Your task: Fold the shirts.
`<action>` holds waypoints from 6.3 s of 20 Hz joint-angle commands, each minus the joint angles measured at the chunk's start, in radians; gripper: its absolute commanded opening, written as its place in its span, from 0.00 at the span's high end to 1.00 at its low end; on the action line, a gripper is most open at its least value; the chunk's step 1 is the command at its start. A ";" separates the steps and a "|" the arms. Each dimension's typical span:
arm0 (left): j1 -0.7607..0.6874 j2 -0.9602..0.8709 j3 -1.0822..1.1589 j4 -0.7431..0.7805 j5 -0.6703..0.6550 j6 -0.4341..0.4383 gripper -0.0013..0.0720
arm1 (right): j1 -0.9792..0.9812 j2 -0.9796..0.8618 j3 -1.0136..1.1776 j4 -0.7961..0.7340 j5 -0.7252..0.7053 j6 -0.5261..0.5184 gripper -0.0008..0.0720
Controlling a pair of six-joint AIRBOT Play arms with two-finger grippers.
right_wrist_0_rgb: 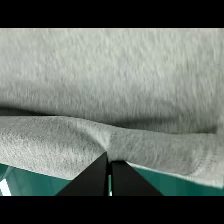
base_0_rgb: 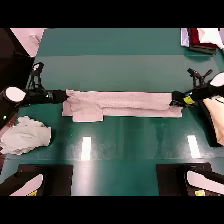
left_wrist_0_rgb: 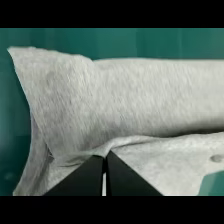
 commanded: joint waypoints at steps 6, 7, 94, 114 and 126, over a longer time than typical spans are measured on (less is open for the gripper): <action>0.001 -0.164 0.083 -0.034 0.174 0.000 0.95 | 0.007 -0.130 0.119 0.006 -0.094 0.000 0.97; 0.001 -0.174 0.091 -0.036 0.192 0.000 0.95 | 0.007 -0.130 0.117 0.008 -0.127 0.001 0.95; 0.063 -0.294 0.874 0.284 -0.546 0.001 0.95 | 0.580 -0.534 0.729 0.365 0.015 -0.408 0.23; 0.063 -0.306 0.873 0.255 -0.547 0.001 0.96 | 0.467 -0.719 0.508 0.810 -0.022 -0.474 0.86; -0.065 -0.306 0.873 0.165 -0.508 0.000 0.96 | -0.045 -0.292 0.521 0.459 0.079 -0.303 0.97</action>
